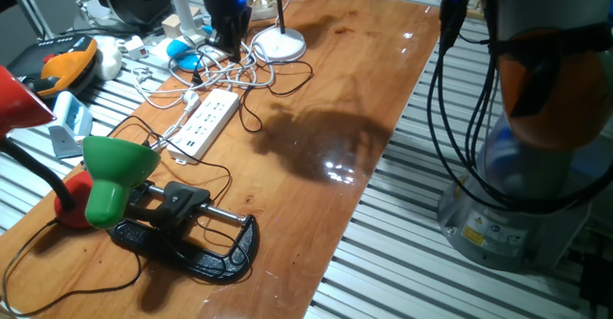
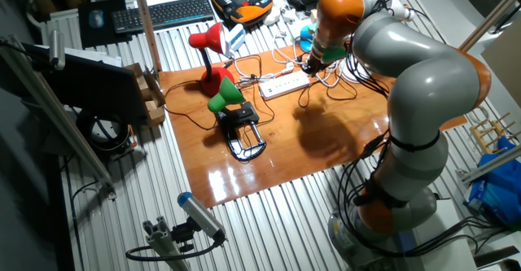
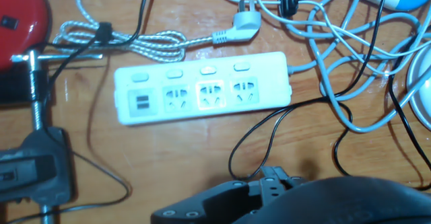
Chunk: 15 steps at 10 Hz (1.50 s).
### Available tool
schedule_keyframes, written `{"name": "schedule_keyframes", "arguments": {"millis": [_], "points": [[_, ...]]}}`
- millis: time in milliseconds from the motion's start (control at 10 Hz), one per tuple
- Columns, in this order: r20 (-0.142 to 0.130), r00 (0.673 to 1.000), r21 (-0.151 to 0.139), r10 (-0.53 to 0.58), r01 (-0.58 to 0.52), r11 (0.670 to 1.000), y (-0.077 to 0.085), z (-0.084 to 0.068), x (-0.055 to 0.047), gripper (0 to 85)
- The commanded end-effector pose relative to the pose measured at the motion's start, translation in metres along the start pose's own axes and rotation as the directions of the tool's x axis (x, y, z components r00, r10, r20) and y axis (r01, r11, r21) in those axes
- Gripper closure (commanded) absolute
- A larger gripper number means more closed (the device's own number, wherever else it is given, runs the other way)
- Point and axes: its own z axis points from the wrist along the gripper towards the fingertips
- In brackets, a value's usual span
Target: Plug in the power cord of the desk lamp, turn on the socket, and light up the desk lamp
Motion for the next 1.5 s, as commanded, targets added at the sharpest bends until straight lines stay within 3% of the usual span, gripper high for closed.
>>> {"name": "schedule_keyframes", "arguments": {"millis": [0,600,700,800,1100,1300,1400], "points": [[-0.007,1.0,-0.007,0.005,-0.005,1.0,-0.005,0.002,-0.002,85.0],[-0.039,0.99,0.004,0.136,-0.136,0.991,-0.013,0.0,-0.007,85.0],[-0.032,0.988,-0.005,0.149,-0.149,0.989,-0.013,0.002,-0.008,85.0],[-0.029,0.987,0.007,0.156,-0.156,0.988,-0.012,0.0,-0.01,85.0],[0.009,0.986,0.001,0.165,-0.165,0.986,-0.01,-0.001,-0.012,85.0],[-0.016,0.988,-0.055,0.151,-0.152,0.987,-0.01,-0.001,-0.012,85.0],[0.005,0.986,-0.023,0.164,-0.164,0.986,-0.01,-0.001,-0.012,85.0]]}}
